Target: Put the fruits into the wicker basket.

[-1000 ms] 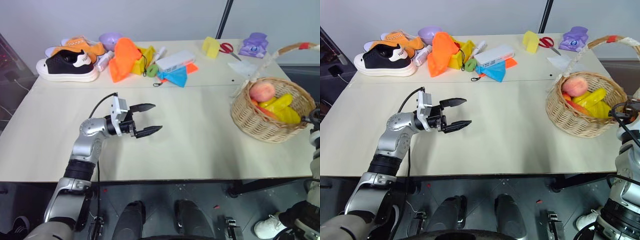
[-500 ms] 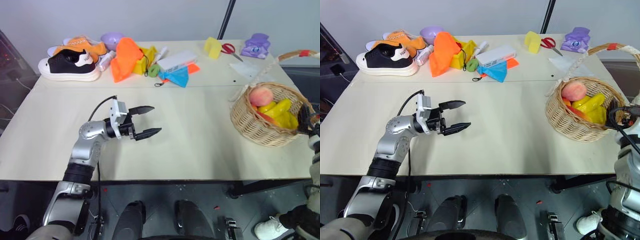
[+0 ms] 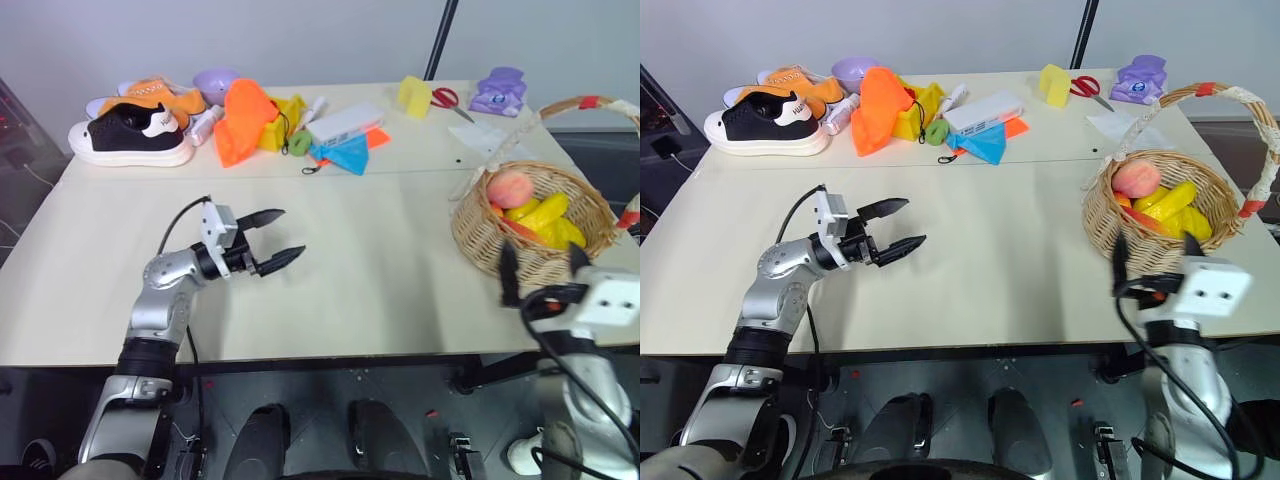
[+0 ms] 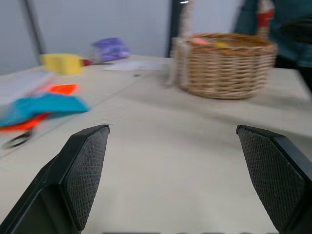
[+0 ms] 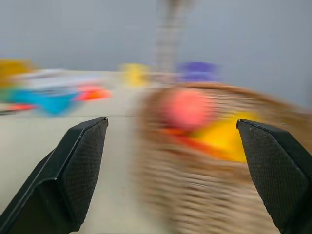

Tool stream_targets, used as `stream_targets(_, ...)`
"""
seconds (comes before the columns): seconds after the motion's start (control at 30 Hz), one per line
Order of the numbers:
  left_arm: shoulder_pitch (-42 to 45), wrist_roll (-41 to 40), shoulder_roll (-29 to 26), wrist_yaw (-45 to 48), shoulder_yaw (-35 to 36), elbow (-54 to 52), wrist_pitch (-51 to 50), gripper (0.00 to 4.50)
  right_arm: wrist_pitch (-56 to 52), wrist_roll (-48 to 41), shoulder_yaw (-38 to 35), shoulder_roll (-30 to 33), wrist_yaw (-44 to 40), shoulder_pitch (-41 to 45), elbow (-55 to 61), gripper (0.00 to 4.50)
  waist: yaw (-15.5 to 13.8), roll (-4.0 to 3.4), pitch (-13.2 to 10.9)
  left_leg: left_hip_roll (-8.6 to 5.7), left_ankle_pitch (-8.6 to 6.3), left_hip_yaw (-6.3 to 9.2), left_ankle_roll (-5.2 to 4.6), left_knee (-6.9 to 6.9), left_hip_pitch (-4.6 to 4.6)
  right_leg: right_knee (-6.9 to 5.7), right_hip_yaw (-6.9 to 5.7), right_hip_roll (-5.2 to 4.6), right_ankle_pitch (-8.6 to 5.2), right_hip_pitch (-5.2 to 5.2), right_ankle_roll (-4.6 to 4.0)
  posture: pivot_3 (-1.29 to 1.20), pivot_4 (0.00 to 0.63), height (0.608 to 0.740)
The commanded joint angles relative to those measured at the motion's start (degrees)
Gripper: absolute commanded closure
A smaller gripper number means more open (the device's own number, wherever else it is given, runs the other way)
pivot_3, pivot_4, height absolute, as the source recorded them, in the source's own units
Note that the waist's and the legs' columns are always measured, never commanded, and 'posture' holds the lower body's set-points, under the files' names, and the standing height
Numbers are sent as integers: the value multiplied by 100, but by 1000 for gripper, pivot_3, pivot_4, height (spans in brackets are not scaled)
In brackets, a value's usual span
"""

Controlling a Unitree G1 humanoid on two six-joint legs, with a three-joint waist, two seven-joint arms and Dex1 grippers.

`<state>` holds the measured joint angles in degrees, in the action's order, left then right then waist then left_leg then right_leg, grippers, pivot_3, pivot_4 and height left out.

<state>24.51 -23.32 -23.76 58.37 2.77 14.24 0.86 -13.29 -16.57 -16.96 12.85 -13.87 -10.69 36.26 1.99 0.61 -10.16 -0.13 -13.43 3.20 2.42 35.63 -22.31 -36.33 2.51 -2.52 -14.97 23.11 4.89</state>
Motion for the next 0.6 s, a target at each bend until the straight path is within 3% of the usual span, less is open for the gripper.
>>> stream_targets(0.03,-204,232,-191,-817,466,-355,-12,0,-161,-296,677,660,-1161,407,-315,95,8,2,-1,0,0,3,0,1,0,0,-1,0,0,-1,0,0,150,740)
stream_targets(0.2,-823,445,-385,-1757,1017,-723,-20,0,-317,-760,1288,1274,-2465,1431,-1221,95,30,7,-4,0,0,9,0,0,-3,1,-6,0,9,0,23,0,150,740)
stream_targets(0.3,-1241,361,-399,-2083,1308,-1033,-115,0,-105,-589,1739,1482,-3106,1853,-1764,95,6,12,-5,2,0,11,0,-2,-4,1,-9,-2,9,1,23,0,150,740)
stream_targets(0.6,-2005,422,-559,-2844,1971,-1642,-287,0,687,-172,2184,1177,-3498,2802,-3159,95,-120,24,-10,1,-1,13,1,3,-6,1,-14,-10,10,1,20,0,150,740)
